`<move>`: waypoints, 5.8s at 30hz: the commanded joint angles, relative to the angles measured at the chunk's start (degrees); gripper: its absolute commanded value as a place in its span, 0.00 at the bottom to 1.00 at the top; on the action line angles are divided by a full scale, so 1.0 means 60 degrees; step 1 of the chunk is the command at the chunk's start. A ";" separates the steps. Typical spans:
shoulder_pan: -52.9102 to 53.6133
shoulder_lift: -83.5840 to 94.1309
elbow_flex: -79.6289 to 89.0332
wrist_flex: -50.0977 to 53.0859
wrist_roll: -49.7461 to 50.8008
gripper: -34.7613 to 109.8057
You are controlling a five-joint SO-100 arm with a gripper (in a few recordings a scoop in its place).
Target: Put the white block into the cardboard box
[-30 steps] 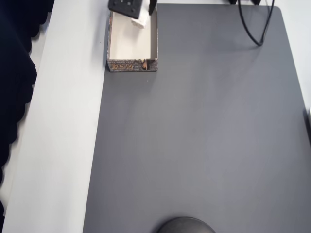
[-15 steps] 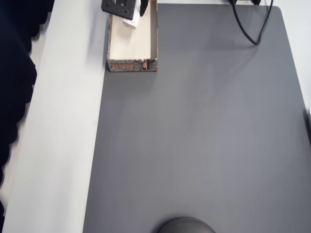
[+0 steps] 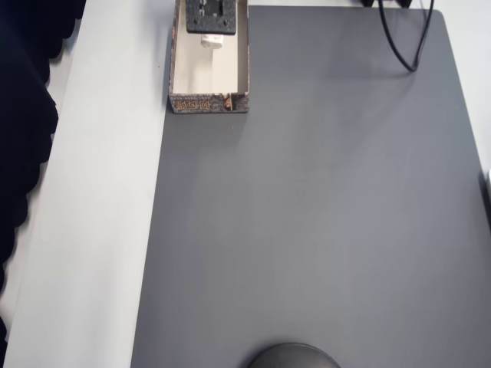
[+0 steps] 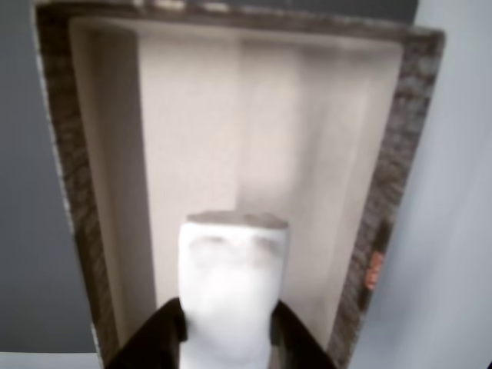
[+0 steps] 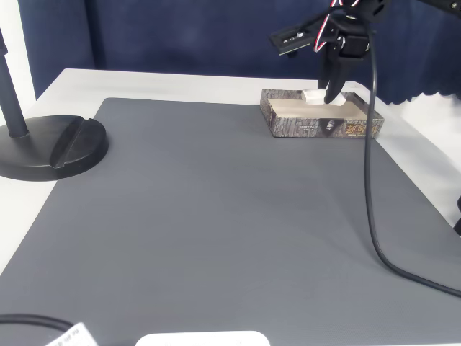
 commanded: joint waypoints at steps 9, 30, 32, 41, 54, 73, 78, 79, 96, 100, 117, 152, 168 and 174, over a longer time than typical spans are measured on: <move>0.0103 -0.0879 -0.1450 -0.0161 0.0146 0.23; -0.0103 -0.1963 -0.2314 -0.0439 -0.0088 0.23; -0.0103 -0.1963 -0.2314 -0.0425 -0.0190 0.24; -0.0073 -0.1948 -0.2358 -0.0469 0.0117 0.31; -0.0176 -0.1875 -0.2769 -0.0498 -0.0234 0.47; -0.0527 0.2915 0.0527 0.0103 -0.1157 0.45; -0.1216 0.4688 0.2300 0.0103 -0.1934 0.45; -0.1348 0.5054 0.2593 0.0103 -0.2168 0.44; -0.4731 1.0239 0.7427 -0.0073 -0.5728 0.41; -0.5625 1.1133 0.8218 -0.0073 -0.6475 0.38; -0.9727 1.3477 1.1206 0.0029 -1.0312 0.23; -1.1602 2.0405 2.0215 -0.3574 -1.2524 0.23; -1.2100 2.2192 2.1826 -0.4365 -1.2656 0.23; -1.2129 2.2324 2.1973 -0.4424 -1.2656 0.23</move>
